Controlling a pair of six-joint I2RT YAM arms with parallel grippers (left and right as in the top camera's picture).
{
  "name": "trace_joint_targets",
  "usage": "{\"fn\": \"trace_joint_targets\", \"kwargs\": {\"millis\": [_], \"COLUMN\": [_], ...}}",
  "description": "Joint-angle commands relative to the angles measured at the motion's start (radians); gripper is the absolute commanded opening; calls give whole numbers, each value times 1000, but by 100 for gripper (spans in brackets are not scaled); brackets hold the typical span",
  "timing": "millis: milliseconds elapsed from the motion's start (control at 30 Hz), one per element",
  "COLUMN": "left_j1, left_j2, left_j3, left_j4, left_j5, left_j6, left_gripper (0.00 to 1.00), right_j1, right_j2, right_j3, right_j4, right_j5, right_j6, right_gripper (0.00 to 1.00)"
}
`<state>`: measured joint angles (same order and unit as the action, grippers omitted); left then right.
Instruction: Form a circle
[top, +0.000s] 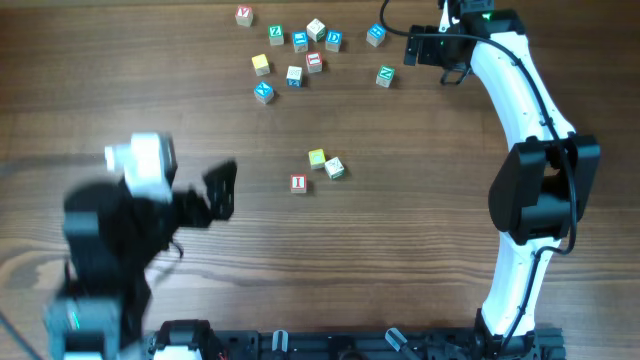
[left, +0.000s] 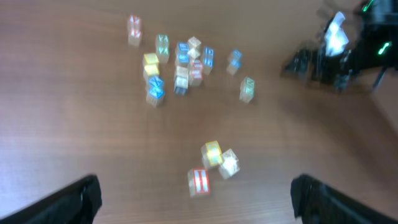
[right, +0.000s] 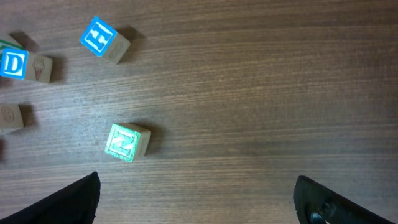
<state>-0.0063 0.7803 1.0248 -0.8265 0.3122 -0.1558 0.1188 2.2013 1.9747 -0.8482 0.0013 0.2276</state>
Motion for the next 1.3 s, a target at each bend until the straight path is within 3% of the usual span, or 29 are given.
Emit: {"fn": "trace_joint_targets", "kwargs": {"millis": [0,233,467,533,567,600,733,967,1167,1267], "left_j1": [1,-1,-32,-46,-58,-68,-126,-264,-347,-369], "left_j2": [325,664,831,852,855,855,855,855,856,856], "left_j3": [253,326,325,323,317,313,293,282,282,282], "left_j4": [-184,-186,-227,-237,-241,-244,-247,-231,-195,-187], "left_j5": [69,154,204,203,204,203,198,-85,-101,-101], "left_j6": [-10,-10,-9,-10,-10,-10,-22,-277,-303,-303], "left_gripper": [100,100,100,68,27,5,4,4,6,14], "right_j1": [0,0,0,-1,0,0,0,0,0,-1], "right_j2": [-16,-16,-16,-16,-16,-16,-16,-16,-16,-16], "right_j3": [13,13,13,13,13,13,13,13,13,13], "right_j4": [-1,-1,-1,-1,-1,-1,-1,-1,-1,-1], "right_j5": [10,10,10,10,10,10,10,10,10,10], "right_j6": [9,10,9,9,9,9,9,9,9,9], "right_gripper": [100,100,100,100,100,100,100,100,100,100]}}
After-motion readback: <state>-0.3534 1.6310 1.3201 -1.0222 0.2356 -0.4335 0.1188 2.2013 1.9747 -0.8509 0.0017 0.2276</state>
